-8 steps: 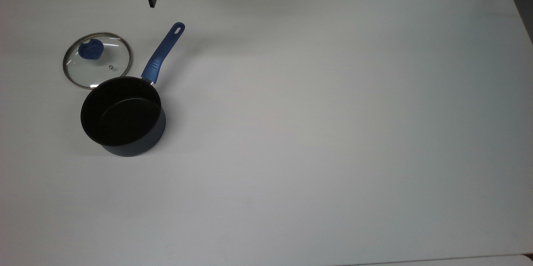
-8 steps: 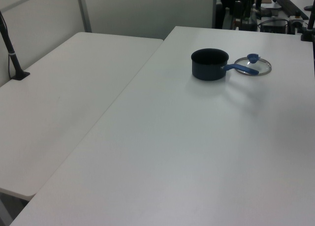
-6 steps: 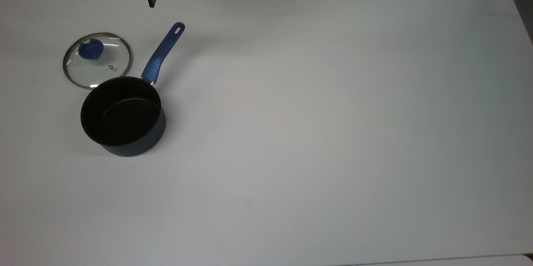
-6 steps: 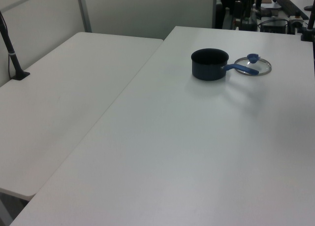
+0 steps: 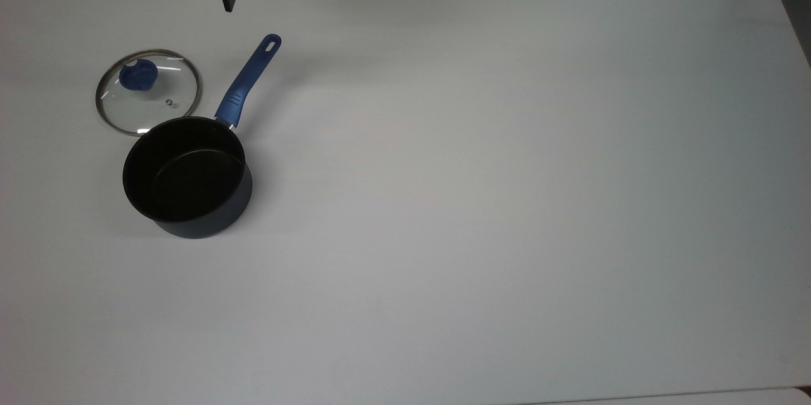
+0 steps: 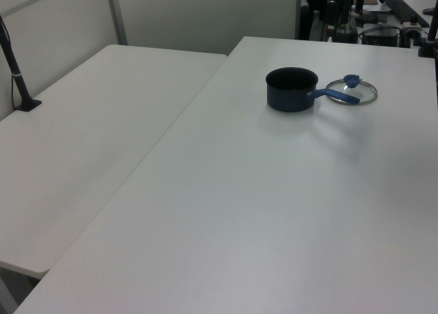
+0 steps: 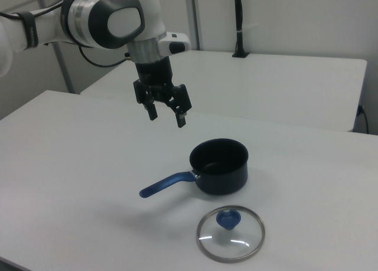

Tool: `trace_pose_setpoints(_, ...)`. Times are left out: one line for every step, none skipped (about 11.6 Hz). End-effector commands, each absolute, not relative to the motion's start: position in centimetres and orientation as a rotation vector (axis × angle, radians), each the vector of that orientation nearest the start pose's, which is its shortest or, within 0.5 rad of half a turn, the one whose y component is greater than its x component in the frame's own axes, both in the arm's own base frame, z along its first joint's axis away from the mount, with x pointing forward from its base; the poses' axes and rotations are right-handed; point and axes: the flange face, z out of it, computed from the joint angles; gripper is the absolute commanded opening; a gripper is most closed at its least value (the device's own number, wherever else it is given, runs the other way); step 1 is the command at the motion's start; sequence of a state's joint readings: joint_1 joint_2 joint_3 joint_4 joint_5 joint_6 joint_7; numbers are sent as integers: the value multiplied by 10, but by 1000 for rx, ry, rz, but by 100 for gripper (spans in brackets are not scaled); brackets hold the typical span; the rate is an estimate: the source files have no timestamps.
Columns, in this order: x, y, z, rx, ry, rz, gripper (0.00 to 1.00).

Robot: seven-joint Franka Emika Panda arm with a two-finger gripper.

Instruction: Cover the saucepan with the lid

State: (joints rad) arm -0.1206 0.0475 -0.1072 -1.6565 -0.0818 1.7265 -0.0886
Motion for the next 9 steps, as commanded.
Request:
trace_pose_setpoints(569, -168, 552, -3227, 26, 15, 100)
trace_pose_setpoints(574, -186, 539, -3239, -44, -3, 100)
trace_pose_setpoints(579, -204, 521, -3250, -69, -1, 100)
trace_pose_setpoints(587, -220, 501, -3273, -96, -8, 100)
trace_pose_setpoints(593, -235, 474, -3290, -131, -1, 100)
trace_pose_setpoints(599, -241, 451, -3301, -221, -12, 100)
trace_pose_setpoints(599, -248, 433, -3303, -284, 7, 100)
trace_pose_setpoints(592, -261, 422, -3295, -360, 57, 100)
trace_pose_setpoints(582, -267, 410, -3265, -470, 111, 100)
